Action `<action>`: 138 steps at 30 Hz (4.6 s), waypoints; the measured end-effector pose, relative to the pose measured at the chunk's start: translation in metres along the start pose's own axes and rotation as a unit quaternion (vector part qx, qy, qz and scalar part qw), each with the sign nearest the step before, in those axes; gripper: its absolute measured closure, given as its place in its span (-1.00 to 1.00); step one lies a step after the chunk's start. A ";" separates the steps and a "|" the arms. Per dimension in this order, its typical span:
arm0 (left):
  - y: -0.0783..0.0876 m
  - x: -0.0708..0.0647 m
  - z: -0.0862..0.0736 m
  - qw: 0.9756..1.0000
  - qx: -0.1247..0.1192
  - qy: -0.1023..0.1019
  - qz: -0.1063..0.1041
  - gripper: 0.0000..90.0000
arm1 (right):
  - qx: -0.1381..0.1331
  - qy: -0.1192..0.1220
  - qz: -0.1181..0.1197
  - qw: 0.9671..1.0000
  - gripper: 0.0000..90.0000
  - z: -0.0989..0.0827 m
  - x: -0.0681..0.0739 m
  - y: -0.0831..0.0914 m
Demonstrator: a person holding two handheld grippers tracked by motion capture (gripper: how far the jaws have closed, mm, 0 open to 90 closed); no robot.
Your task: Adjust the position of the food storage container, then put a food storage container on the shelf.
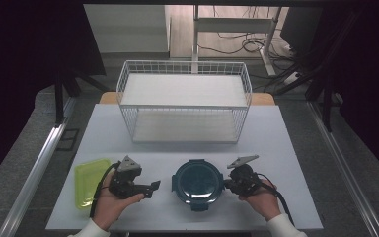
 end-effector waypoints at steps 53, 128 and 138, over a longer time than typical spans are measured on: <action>-0.005 -0.022 0.009 0.998 -0.001 0.021 -0.057 -0.66 | -0.149 -0.120 0.131 0.973 -0.56 0.001 -0.001 0.026; -0.047 -0.064 0.002 0.971 0.045 0.145 -0.186 -0.40 | -0.091 -0.261 0.202 0.940 -0.33 0.002 0.030 0.000; -0.042 -0.069 0.003 0.974 0.043 0.138 -0.174 -0.36 | -0.101 -0.266 0.197 0.938 -0.29 -0.001 0.033 0.005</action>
Point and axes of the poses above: each handheld gripper's, and its own axes: y roughly backward along the jaws, z roughly out of its top, x roughly to its left, the point moved 7 cm from there along -y, roughly forward along the jaws
